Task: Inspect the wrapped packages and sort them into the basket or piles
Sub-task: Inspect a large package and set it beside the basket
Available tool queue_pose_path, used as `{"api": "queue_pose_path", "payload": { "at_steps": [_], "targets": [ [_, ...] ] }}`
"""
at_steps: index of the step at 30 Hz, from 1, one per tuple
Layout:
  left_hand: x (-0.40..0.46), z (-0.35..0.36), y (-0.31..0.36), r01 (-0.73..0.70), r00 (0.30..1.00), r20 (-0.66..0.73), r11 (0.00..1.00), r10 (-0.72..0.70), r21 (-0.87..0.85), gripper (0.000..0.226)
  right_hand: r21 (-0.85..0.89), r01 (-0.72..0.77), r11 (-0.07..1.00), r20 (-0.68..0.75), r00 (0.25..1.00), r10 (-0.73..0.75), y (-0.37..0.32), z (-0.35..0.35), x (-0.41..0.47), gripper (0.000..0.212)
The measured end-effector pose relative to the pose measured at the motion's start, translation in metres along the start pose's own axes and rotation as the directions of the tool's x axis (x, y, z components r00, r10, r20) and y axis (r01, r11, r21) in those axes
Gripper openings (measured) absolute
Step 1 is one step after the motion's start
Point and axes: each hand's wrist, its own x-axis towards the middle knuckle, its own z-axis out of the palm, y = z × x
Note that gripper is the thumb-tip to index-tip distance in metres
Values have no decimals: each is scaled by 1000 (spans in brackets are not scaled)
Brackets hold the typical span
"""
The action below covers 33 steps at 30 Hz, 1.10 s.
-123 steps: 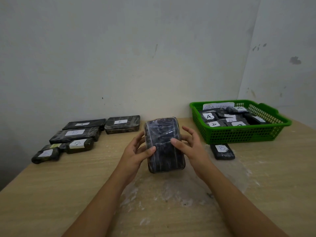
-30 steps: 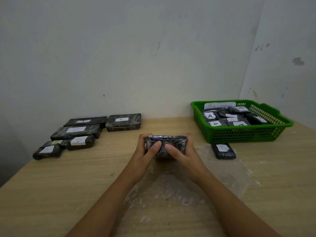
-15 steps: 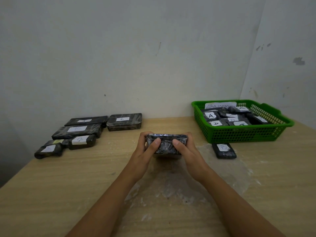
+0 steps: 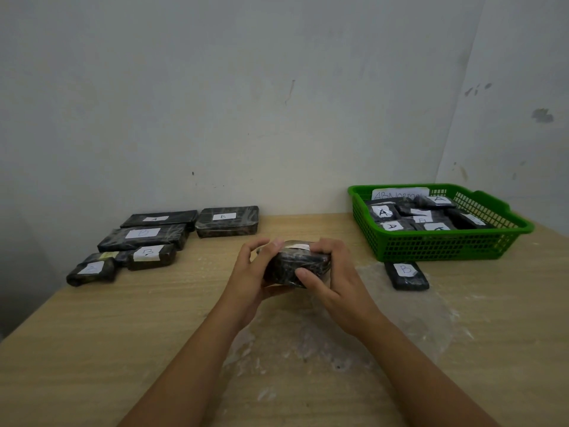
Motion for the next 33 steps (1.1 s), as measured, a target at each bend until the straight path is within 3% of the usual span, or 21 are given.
{"api": "queue_pose_path", "payload": {
  "at_steps": [6,12,15,17,20,24,27,33],
  "targets": [
    [12,-9,-1,36,999,-26,996,-38,-80,45,100,-86,991,37,996,83,5,-6,5,55],
    [19,-19,-5,85,995,57,992,-80,-94,36,130,-312,941,-161,930,330,17,-18,16,55],
    [16,-15,-6,86,990,121,994,-77,-73,41,278,-471,837,-122,847,517,23,-26,20,47],
    [15,-14,-8,76,986,153,996,-67,-54,45,458,-554,695,-8,779,627,25,-31,23,46],
    [17,-15,-9,58,988,144,997,-52,-41,40,536,-610,584,101,733,673,29,-36,25,46],
    [17,-11,-13,85,995,54,996,-84,-6,27,557,-552,620,7,750,662,35,-38,25,42],
    [17,-7,-21,120,992,20,991,-122,64,39,519,-537,665,-41,762,647,36,-39,24,44],
    [15,-4,-23,68,997,-41,997,-68,18,43,421,-561,713,-46,772,634,28,-44,23,44]
  ]
}}
